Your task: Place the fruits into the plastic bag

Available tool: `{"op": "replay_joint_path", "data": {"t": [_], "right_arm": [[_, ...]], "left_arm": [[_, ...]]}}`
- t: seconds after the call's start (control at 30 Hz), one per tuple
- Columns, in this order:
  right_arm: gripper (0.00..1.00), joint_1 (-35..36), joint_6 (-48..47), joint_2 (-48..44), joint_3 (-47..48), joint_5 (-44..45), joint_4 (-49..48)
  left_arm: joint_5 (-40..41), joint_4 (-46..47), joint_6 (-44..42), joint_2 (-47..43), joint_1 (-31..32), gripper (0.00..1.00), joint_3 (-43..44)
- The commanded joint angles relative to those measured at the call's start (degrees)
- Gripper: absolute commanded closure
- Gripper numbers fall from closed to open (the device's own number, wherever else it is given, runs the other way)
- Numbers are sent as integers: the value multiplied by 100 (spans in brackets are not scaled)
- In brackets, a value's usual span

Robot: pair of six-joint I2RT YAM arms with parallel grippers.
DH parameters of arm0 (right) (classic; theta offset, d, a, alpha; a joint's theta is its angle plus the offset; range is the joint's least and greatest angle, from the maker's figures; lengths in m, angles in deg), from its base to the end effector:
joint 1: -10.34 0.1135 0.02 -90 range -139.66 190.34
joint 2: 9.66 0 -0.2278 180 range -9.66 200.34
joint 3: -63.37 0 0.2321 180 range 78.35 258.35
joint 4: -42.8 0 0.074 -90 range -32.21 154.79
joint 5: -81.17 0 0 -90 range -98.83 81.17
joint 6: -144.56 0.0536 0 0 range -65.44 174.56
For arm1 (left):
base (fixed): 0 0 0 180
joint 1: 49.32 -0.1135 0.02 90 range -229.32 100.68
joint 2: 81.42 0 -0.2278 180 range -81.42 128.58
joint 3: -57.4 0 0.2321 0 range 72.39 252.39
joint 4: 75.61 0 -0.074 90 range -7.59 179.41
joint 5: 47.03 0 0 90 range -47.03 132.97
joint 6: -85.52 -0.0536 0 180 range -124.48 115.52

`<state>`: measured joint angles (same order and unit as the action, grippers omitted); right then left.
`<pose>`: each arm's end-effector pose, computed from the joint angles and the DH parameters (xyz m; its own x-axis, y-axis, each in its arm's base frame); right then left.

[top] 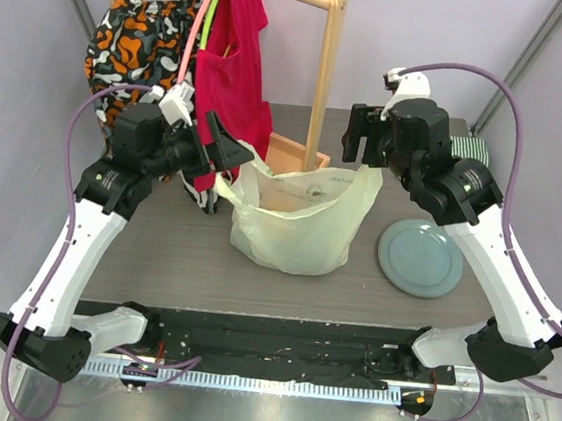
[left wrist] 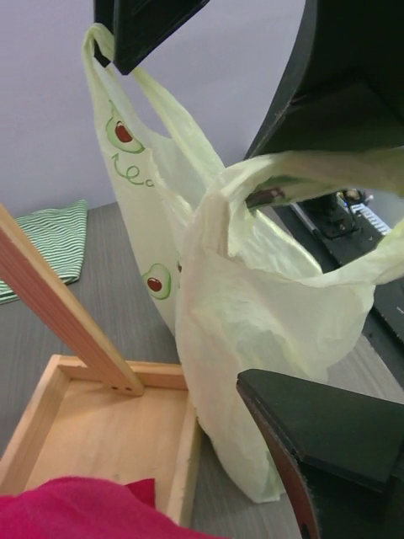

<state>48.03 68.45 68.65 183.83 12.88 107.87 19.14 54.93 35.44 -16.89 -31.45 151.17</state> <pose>0.2178 0.1432 0.4441 -0.3708 -0.0046 -0.9287 -0.2157 0.9731 0.0813 0.2218 -0.0943 0.3900 -0.6640 -0.4027 -0.6301 0.2809 0.6465 -0.7093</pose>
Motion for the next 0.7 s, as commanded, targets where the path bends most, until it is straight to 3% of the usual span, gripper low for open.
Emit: {"op": "replay_joint_path", "data": {"t": [0.0, 0.47, 0.67], "right_arm": [[13, -25, -220, -394, -193, -62, -465], [8, -25, 26, -1502, -1124, 474, -140], [4, -16, 324, -1608, -1476, 290, 316]], "left_arm": [[440, 424, -336, -371, -29, 0, -82], [1934, 434, -441, -951, -29, 0, -372], [2076, 372, -433, -1136, -29, 0, -565]]}}
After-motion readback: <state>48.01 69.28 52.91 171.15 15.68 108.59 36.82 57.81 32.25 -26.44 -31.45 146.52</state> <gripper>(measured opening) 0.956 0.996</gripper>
